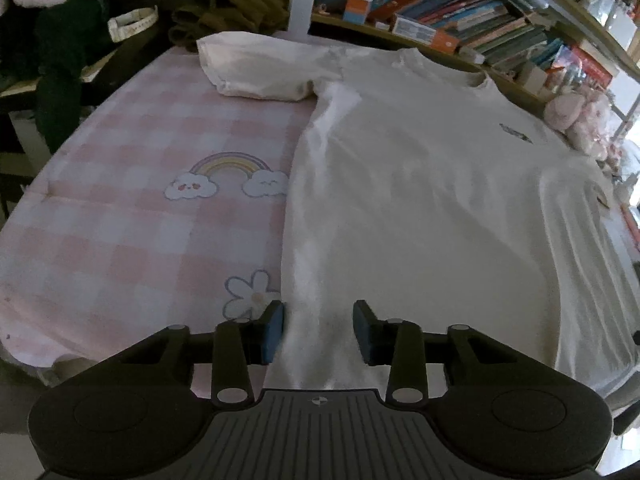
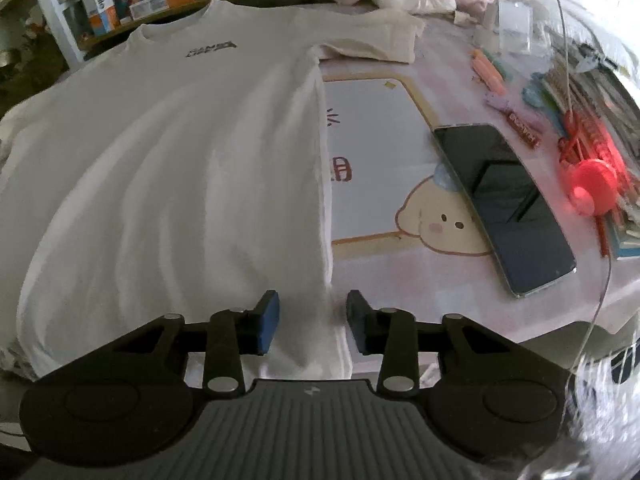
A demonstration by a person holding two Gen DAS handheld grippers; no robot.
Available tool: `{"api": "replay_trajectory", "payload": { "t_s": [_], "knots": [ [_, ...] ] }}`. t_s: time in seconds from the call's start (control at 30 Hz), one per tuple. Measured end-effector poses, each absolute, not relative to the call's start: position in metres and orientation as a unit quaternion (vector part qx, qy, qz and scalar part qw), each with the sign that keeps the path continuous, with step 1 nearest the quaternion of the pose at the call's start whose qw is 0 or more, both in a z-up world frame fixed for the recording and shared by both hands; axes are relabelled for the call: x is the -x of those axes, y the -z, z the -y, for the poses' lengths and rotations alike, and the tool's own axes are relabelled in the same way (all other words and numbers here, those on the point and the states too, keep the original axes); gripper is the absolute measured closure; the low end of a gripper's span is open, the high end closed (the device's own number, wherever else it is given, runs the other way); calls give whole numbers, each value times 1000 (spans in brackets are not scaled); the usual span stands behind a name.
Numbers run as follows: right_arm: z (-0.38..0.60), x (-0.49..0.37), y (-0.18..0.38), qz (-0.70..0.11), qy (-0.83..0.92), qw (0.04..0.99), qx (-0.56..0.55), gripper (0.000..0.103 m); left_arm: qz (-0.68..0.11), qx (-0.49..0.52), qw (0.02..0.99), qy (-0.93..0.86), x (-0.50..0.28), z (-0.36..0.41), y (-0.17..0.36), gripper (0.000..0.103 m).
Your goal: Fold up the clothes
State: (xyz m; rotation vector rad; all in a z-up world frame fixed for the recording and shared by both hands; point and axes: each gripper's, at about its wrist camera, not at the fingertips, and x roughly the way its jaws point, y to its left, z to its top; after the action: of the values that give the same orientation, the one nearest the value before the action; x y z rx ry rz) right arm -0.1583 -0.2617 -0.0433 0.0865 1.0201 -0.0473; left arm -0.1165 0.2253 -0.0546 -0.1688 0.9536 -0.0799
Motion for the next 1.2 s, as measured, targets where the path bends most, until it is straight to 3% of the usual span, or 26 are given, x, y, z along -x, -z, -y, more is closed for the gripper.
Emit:
{"api": "replay_trajectory", "payload": {
  "t_s": [0.03, 0.07, 0.2, 1.2],
  "knots": [
    [259, 159, 43, -487, 17, 872, -37, 87, -458, 81, 884, 41, 117, -225, 55, 99],
    [256, 160, 43, -487, 12, 873, -33, 96, -457, 82, 885, 39, 117, -226, 55, 99],
    [251, 164, 40, -481, 11, 876, -17, 98, -451, 84, 888, 29, 116, -234, 55, 100],
    [265, 167, 41, -501, 74, 862, -15, 97, -461, 61, 882, 71, 128, -234, 54, 98]
  ]
}}
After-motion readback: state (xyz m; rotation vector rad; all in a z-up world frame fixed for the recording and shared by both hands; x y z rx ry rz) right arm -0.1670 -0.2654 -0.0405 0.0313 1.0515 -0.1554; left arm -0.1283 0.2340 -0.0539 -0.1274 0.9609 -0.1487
